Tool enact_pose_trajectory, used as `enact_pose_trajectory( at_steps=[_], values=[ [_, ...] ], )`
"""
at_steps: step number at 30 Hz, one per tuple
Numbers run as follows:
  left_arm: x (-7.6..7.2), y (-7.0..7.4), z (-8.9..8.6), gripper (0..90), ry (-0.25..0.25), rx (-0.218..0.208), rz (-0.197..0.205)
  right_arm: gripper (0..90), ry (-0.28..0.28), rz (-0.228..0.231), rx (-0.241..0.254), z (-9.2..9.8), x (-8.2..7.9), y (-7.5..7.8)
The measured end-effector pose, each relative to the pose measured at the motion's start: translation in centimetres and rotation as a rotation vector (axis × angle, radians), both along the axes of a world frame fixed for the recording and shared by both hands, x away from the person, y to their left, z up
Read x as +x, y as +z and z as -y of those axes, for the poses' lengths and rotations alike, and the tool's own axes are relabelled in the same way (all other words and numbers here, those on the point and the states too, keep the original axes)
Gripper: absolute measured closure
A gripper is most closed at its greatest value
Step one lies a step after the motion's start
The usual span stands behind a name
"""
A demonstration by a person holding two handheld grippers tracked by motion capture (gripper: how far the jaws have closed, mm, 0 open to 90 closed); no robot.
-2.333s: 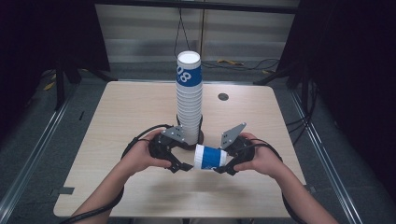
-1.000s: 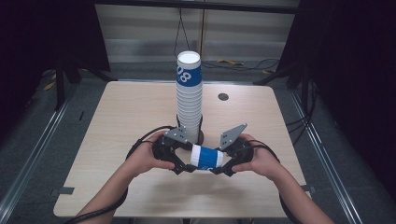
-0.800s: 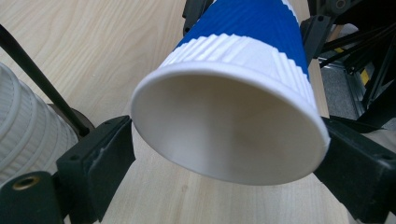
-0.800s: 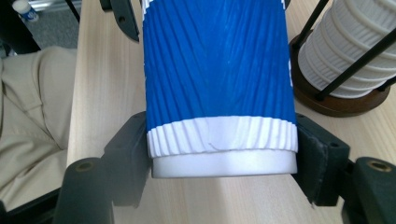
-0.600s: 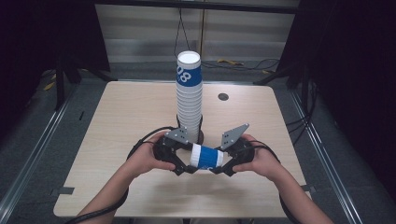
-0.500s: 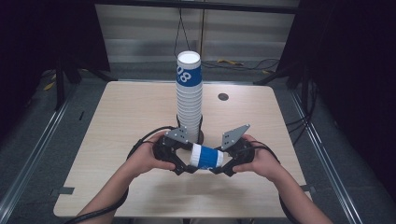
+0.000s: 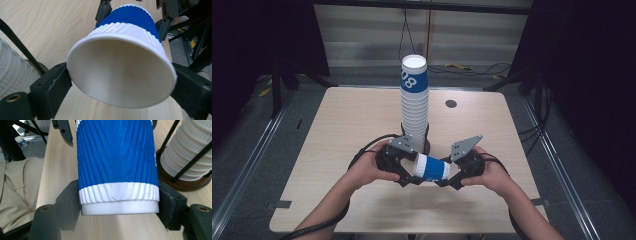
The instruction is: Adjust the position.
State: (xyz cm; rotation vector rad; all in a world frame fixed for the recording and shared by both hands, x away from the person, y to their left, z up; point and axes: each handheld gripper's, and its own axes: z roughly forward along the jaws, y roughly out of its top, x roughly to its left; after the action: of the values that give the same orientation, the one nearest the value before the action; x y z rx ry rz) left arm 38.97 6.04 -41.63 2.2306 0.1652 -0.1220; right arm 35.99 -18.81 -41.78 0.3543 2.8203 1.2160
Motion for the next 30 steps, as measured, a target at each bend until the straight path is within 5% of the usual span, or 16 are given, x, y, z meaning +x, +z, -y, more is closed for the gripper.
enact_pose_trajectory(
  at_steps=[12, 30],
  values=[
    [0.08, 0.13, 0.01, 10.7, 0.004, -0.010, -0.009, 29.4, 0.000, 0.003, 0.033, 0.04, 0.00, -0.37],
    [-0.03, 0.96, 0.00, 16.6, 0.008, 0.018, 0.015, 29.3, 0.002, 0.009, 0.012, -0.35, 0.09, -0.63]
  ],
)
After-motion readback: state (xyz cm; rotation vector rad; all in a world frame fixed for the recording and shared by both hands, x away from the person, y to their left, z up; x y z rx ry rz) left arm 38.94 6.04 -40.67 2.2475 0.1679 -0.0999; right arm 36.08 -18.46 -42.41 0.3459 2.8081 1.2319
